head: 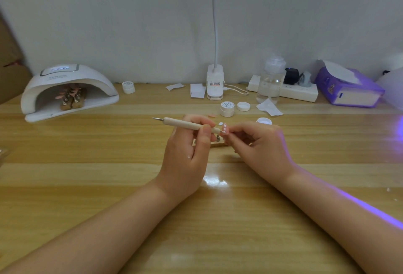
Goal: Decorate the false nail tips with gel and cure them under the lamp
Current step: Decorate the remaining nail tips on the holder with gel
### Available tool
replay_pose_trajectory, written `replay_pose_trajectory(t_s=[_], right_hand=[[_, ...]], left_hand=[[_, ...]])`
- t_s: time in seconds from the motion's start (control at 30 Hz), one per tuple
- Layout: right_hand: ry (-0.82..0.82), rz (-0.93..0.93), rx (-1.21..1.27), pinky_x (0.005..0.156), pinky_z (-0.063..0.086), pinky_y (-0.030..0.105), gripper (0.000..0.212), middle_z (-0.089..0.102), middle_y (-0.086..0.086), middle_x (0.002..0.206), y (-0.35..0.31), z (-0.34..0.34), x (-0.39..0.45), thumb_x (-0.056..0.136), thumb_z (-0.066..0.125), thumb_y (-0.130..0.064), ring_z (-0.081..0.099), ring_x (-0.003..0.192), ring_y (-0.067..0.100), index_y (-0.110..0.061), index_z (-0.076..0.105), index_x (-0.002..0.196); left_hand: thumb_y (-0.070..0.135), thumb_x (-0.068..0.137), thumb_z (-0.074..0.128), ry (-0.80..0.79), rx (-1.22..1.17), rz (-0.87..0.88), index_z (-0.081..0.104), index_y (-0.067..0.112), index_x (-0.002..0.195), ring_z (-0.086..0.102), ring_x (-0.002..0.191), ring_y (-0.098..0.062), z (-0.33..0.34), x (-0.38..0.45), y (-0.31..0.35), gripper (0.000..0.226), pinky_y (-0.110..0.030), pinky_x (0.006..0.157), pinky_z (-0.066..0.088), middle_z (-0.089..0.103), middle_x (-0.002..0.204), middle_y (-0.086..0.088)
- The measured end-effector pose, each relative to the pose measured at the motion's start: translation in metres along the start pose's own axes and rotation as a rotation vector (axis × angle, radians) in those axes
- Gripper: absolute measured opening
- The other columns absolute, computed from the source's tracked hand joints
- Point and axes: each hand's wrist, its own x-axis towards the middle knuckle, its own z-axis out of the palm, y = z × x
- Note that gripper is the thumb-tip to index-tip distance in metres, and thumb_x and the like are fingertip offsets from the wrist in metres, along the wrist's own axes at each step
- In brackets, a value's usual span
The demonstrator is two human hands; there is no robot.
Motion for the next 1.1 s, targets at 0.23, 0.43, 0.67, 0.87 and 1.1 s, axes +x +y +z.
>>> replay_pose_trajectory(t_s=[0.23, 0.43, 0.67, 0.87, 1.1], right_hand=[[-0.011, -0.012, 0.002, 0.058, 0.052, 0.023, 0.005, 0.070, -0.004, 0.071, -0.0012, -0.0011, 0.0000, 0.082, 0.071, -0.007, 0.064, 0.063, 0.007, -0.008, 0.074, 0.086], [-0.009, 0.005, -0.003, 0.057, 0.052, 0.029, 0.005, 0.070, 0.000, 0.069, -0.0008, -0.0005, -0.0004, 0.082, 0.072, -0.006, 0.063, 0.060, 0.012, -0.008, 0.074, 0.085], [-0.013, 0.003, -0.002, 0.058, 0.052, 0.030, 0.006, 0.071, 0.001, 0.070, -0.0013, -0.0006, -0.0004, 0.081, 0.072, -0.004, 0.064, 0.061, 0.012, -0.006, 0.074, 0.086], [-0.014, 0.012, 0.007, 0.058, 0.053, 0.029, 0.005, 0.071, -0.001, 0.071, -0.0015, -0.0004, -0.0005, 0.082, 0.071, -0.006, 0.064, 0.062, 0.010, -0.006, 0.074, 0.086], [-0.010, 0.018, 0.010, 0.061, 0.052, 0.017, 0.006, 0.070, -0.006, 0.073, -0.0021, -0.0002, -0.0002, 0.082, 0.071, -0.005, 0.065, 0.067, 0.002, -0.007, 0.074, 0.086]], left_hand=[[0.027, 0.093, 0.038, -0.002, 0.000, 0.002, 0.049, 0.031, 0.094, 0.063, 0.076, -0.004, 0.0003, -0.0008, 0.0011, 0.012, -0.015, 0.068, 0.050, 0.061, 0.078, 0.013], [0.028, 0.092, 0.038, 0.011, -0.012, -0.017, 0.050, 0.031, 0.092, 0.064, 0.076, -0.003, 0.0007, -0.0005, 0.0001, 0.011, -0.014, 0.067, 0.049, 0.061, 0.078, 0.012], [0.029, 0.092, 0.038, 0.018, -0.009, -0.014, 0.049, 0.032, 0.092, 0.063, 0.076, -0.001, 0.0007, -0.0005, -0.0005, 0.011, -0.012, 0.067, 0.049, 0.061, 0.076, 0.012], [0.029, 0.092, 0.038, 0.012, -0.004, -0.014, 0.049, 0.032, 0.092, 0.064, 0.075, -0.005, 0.0008, -0.0007, 0.0001, 0.011, -0.016, 0.067, 0.050, 0.061, 0.077, 0.011], [0.029, 0.093, 0.038, 0.033, -0.017, -0.016, 0.050, 0.031, 0.094, 0.063, 0.076, -0.001, 0.0002, -0.0009, -0.0012, 0.012, -0.016, 0.068, 0.050, 0.062, 0.080, 0.012]])
